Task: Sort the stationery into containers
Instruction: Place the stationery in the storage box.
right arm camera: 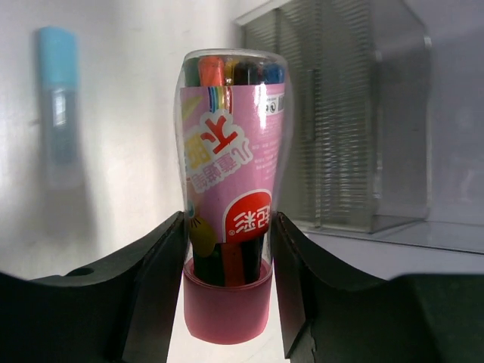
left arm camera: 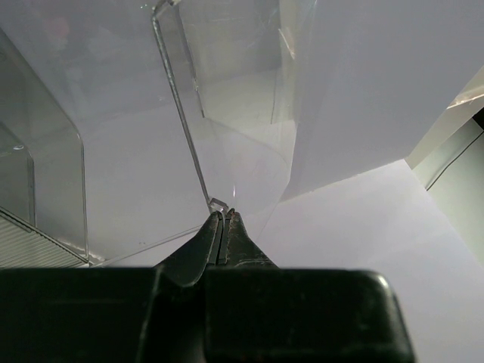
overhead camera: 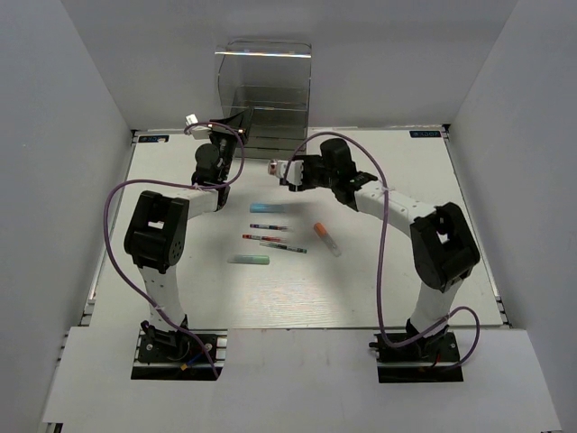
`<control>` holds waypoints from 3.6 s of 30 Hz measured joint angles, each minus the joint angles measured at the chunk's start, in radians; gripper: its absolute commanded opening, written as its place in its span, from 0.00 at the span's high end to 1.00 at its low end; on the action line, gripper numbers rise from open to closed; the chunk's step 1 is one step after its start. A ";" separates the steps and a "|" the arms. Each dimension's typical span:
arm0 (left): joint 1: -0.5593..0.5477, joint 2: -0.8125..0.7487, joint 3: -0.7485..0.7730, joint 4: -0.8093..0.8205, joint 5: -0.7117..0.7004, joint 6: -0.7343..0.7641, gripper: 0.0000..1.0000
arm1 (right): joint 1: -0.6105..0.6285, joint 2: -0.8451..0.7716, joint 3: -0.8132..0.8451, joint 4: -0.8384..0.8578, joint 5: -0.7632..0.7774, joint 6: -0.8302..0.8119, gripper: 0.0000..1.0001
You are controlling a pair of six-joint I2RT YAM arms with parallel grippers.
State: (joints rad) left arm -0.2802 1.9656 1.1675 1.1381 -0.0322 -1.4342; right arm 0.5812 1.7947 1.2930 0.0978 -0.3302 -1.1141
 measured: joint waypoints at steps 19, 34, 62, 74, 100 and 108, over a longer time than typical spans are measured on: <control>-0.001 0.010 0.006 0.006 0.010 0.000 1.00 | 0.006 0.303 0.242 0.416 0.190 0.053 1.00; -0.001 0.010 0.027 0.007 0.018 0.000 1.00 | -0.003 0.485 0.317 0.702 0.212 -0.065 1.00; -0.003 0.010 0.027 0.006 0.022 0.000 1.00 | -0.056 0.521 0.446 0.621 0.193 0.044 1.00; -0.003 0.010 0.027 0.007 0.023 0.000 1.00 | -0.063 0.521 0.476 0.567 0.168 0.099 1.00; -0.004 0.010 0.027 0.007 0.026 0.000 1.00 | -0.064 0.521 0.550 0.411 0.139 0.077 1.00; -0.004 0.010 0.027 0.006 0.026 0.000 1.00 | -0.064 0.521 0.599 0.312 0.129 0.078 1.00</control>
State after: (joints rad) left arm -0.2844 1.9759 1.1946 1.1446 -0.0059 -1.4345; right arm 0.5171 2.3157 1.8923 0.4103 -0.2008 -1.0359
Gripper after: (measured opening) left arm 0.068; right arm 0.514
